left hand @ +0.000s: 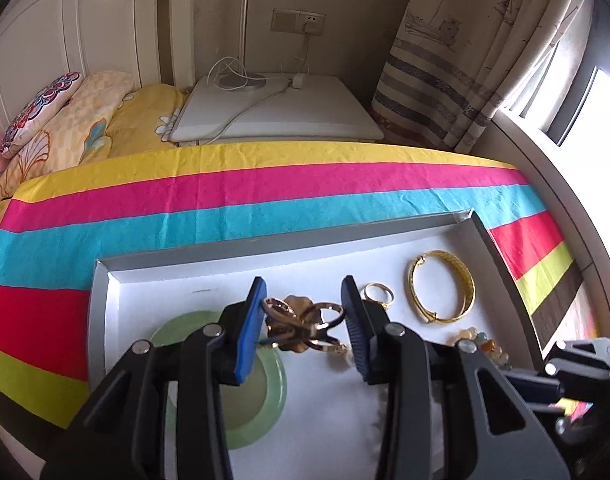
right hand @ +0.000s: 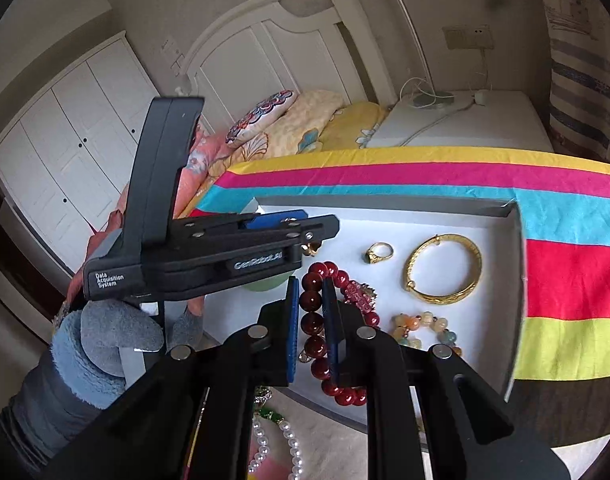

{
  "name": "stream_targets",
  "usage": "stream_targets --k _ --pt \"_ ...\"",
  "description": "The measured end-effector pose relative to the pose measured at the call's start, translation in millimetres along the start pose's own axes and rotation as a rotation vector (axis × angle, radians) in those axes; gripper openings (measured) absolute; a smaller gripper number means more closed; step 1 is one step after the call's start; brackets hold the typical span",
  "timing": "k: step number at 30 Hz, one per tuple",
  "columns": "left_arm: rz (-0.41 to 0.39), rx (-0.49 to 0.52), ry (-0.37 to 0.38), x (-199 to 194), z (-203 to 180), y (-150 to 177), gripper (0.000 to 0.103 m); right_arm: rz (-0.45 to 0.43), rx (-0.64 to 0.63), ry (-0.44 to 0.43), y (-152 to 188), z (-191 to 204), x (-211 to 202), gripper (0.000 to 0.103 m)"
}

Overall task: Organize jewelry
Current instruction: 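Carry the red bead bracelet and gold ring into the box and release both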

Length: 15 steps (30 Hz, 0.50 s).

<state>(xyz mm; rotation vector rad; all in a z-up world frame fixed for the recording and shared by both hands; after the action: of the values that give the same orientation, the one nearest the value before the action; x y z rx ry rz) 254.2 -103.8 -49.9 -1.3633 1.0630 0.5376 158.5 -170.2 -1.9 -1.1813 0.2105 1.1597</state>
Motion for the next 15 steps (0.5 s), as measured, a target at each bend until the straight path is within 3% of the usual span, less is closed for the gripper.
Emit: stream_targets --k 7,11,13,15 --pt "-0.023 -0.032 0.024 -11 4 -4 0.077 0.057 0.020 0.012 11 -2 31 0.015" --pt "-0.048 -0.062 0.032 -30 12 6 0.083 0.051 0.081 -0.036 14 -8 27 0.015" --pt "-0.080 -0.062 0.007 -48 16 14 0.085 0.038 0.105 -0.049 16 -12 16 0.015" --pt "-0.129 -0.060 -0.046 -73 23 28 0.094 0.012 0.127 -0.056 22 -16 0 0.015"
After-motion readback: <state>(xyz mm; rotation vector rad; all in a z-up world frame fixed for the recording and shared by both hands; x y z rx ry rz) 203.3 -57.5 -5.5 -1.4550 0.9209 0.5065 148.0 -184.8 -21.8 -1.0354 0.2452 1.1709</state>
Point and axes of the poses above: each gripper's, at about its wrist camera, not at the fingertips, and x roughly the way its jaws point, z to its left, y to its underside, the point moved 10 cm from there along x, roughly the way its jaws point, and after that the axes turned 6 degrees about z, right-handed, at the moved point
